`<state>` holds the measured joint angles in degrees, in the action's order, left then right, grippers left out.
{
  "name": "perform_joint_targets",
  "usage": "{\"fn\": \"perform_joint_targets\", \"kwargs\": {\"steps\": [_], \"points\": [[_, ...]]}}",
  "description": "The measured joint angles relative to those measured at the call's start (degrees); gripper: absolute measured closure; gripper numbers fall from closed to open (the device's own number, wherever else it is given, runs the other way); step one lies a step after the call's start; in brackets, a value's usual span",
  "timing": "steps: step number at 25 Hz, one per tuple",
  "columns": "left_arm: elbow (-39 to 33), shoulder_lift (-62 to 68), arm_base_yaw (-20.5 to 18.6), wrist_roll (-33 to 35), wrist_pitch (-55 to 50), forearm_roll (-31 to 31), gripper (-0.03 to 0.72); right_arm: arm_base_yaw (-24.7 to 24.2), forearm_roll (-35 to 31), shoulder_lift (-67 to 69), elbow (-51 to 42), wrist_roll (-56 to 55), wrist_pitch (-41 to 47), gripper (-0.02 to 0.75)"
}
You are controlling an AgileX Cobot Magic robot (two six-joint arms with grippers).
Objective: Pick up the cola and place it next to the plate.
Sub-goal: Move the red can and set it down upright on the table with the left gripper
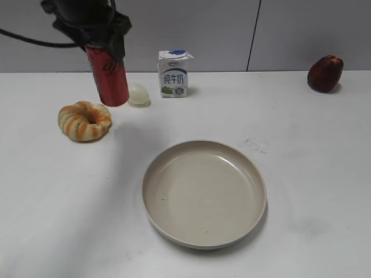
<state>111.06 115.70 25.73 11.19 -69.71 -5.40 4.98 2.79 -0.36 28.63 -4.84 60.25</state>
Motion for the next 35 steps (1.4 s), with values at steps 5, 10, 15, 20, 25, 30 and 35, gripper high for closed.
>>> {"fn": "perform_joint_targets", "kwargs": {"steps": [5, 10, 15, 20, 25, 30, 35], "points": [[-4.81, -9.72, 0.00, 0.00, 0.09, -1.51, 0.160, 0.00, 0.00, 0.00, 0.00, 0.00, 0.00, 0.167], [-18.75, -21.67, 0.00, 0.00, 2.04, -2.82, 0.160, 0.00, 0.00, 0.00, 0.00, 0.00, 0.00, 0.167], [-34.58, -31.96, 0.35, 0.00, 7.64, -6.15, 0.160, 0.00, 0.00, 0.00, 0.00, 0.00, 0.00, 0.167], [-44.28, -34.78, 6.76, 0.00, 10.94, -5.15, 0.160, 0.00, 0.00, 0.00, 0.00, 0.00, 0.00, 0.167], [-46.48, -32.21, 13.58, 0.05, 15.56, -4.08, 0.160, 0.00, 0.00, 0.00, 0.00, 0.00, 0.00, 0.167], [-46.75, -28.51, 13.85, 0.09, 16.12, -2.90, 0.160, 0.00, 0.00, 0.00, 0.00, 0.00, 0.00, 0.167], [-46.82, -27.47, 13.85, 0.14, 16.62, -2.01, 0.160, 0.00, 0.00, 0.00, 0.00, 0.00, 0.00, 0.167]]}}
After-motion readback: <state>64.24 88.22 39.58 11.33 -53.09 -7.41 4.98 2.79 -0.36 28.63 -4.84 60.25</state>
